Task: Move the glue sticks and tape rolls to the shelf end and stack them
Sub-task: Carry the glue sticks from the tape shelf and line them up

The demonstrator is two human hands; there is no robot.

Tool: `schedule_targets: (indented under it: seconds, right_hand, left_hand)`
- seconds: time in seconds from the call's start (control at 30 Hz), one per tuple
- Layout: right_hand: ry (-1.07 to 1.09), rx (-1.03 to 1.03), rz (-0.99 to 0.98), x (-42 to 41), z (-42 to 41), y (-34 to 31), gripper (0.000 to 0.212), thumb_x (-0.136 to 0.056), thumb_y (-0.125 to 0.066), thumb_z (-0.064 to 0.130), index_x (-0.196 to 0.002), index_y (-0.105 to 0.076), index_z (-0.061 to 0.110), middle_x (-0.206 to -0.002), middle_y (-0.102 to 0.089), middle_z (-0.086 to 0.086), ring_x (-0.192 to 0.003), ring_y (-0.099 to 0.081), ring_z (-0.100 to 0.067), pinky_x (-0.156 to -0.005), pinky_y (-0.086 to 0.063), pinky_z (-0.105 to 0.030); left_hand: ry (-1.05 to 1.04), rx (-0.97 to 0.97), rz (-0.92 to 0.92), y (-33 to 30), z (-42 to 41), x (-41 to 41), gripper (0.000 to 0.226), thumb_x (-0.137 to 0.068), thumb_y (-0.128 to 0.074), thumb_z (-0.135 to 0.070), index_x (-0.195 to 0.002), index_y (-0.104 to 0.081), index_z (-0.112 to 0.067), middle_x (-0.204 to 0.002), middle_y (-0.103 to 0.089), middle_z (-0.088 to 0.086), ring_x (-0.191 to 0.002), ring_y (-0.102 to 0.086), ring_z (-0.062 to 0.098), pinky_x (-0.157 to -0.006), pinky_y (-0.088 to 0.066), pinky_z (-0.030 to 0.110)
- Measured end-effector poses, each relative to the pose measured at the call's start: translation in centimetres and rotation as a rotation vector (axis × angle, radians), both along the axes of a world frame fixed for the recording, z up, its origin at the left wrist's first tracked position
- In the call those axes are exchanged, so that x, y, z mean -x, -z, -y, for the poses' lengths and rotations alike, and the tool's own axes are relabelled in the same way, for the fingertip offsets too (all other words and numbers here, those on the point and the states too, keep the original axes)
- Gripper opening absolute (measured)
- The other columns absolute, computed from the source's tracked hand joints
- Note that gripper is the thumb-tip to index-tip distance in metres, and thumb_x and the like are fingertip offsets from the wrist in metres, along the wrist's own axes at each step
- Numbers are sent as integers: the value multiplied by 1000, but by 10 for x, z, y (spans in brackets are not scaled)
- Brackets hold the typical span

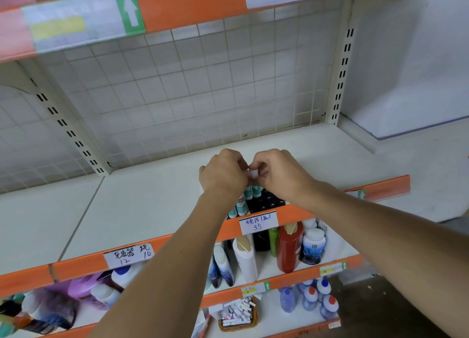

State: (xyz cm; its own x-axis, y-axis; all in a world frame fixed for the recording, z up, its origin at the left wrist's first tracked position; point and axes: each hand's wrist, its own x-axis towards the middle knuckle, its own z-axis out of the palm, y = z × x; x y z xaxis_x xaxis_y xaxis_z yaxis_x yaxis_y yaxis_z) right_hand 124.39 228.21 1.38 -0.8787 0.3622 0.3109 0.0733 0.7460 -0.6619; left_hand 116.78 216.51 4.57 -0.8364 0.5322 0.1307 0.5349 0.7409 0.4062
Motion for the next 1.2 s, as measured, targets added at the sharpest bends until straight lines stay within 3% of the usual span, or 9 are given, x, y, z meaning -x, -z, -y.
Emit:
schedule_targets:
  seconds: [0.27, 0.37, 0.5, 0.7, 0.83, 0.97, 1.07, 1.13, 1.2]
  right_hand:
    - [77, -27, 28, -1, 8, 1, 22, -82, -65, -5, -86, -67, 16, -74, -66, -1, -72, -65, -24, -69, -55, -36]
    - [54, -106, 81, -5, 12, 0, 24, -83, -62, -6, -95, -62, 15, -82, -66, -3, -76, -62, -26, -68, -53, -34]
    - [22, -130, 141, -11, 11, -8, 26, -86, -66, 4, -111, -62, 13, -100, -69, -10, -89, -64, -29, -77, -54, -42]
    - [15, -236, 170, -16, 8, -24, 41, -90, -65, 20, -131, -61, 24, -121, -64, -4, -109, -61, -24, -87, -51, -33]
    - [-28, -336, 191, -16, 16, -55, 42, -85, -65, 20, -127, -62, 26, -123, -63, -4, -115, -58, -27, -90, -51, -42]
    - [-220, -472, 269, -12, 49, -90, 27, -84, -64, 27, -110, -62, 21, -98, -62, -2, -98, -60, -26, -74, -51, -38]
    - [-341, -602, 373, -9, 85, -108, 28, -87, -63, 40, -103, -60, 17, -84, -57, 2, -84, -61, -23, -58, -42, -30]
    - [-407, -662, 416, -4, 107, -112, 41, -88, -62, 47, -110, -61, 12, -91, -63, -1, -77, -62, -21, -56, -44, -28]
    - [-477, -692, 462, 2, 127, -108, 54, -88, -61, 53, -124, -59, 13, -114, -64, -5, -92, -64, -24, -73, -54, -35]
  left_hand:
    - [-2, 105, -91, -3, -7, -7, 17, -85, -68, -29, -102, -63, -25, -97, -65, -1, -83, -54, 22, -91, -41, 33]
    - [29, 159, -116, -5, -6, -9, 19, -87, -63, -31, -105, -62, -23, -100, -65, 2, -89, -58, 25, -90, -40, 34]
    - [90, 192, -92, -7, -1, -7, 26, -86, -64, -35, -108, -62, -22, -102, -66, 2, -95, -61, 25, -82, -45, 33]
    - [128, 144, -78, -19, 11, -21, 38, -90, -57, -36, -127, -58, -26, -123, -64, 1, -116, -56, 25, -91, -48, 38]
    - [47, 125, -191, -39, 22, -32, 36, -94, -50, -36, -126, -59, -24, -121, -66, 2, -114, -57, 27, -90, -46, 36]
    - [-108, 214, -391, -53, 52, -38, 39, -100, -39, -41, -126, -60, -21, -118, -65, 4, -115, -53, 29, -92, -39, 37]
    - [-246, 314, -314, -53, 90, -39, 42, -100, -37, -44, -129, -58, -21, -124, -63, 4, -121, -50, 27, -94, -37, 36]
    - [-338, 402, -235, -50, 119, -41, 45, -100, -35, -47, -132, -55, -22, -128, -61, 3, -123, -48, 26, -95, -36, 36]
    - [-416, 478, -145, -46, 149, -45, 48, -100, -34, -50, -134, -53, -21, -131, -59, 4, -124, -47, 26, -96, -36, 37]
